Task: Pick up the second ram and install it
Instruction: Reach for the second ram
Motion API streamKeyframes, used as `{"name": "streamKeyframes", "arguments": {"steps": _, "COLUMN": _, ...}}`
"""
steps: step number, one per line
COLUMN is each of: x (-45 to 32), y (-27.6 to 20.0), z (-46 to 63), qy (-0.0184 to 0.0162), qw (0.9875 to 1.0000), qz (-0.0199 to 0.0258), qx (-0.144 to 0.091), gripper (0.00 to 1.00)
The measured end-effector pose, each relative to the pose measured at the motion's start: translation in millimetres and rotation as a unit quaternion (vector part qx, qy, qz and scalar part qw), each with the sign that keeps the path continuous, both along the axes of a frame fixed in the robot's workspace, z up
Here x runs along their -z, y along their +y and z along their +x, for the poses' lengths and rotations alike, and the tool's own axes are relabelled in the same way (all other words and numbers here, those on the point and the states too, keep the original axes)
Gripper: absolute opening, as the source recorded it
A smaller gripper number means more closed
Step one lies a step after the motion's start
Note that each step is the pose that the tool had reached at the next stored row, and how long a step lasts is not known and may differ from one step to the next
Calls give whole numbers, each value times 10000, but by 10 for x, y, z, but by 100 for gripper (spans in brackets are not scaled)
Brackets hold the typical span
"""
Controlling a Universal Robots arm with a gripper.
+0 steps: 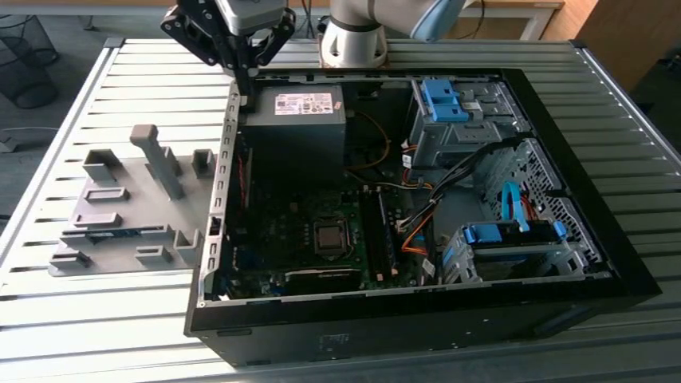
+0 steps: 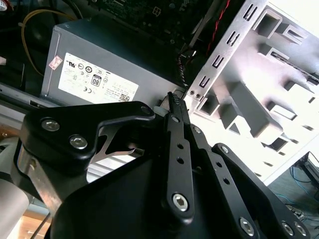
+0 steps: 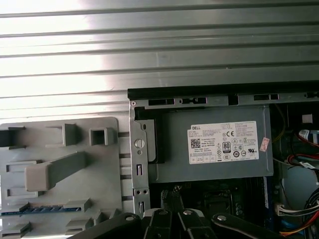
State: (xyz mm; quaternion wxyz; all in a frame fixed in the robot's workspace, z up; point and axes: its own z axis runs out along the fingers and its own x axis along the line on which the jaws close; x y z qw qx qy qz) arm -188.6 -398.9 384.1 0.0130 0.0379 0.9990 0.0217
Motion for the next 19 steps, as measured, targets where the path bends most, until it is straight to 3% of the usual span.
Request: {"name": "streamKeyframes", "arguments": {"steps": 19, "x": 16, "y": 0, "z": -89, "qy": 0, "qw": 10000, "qz": 0, "qx": 0, "gripper": 10}}
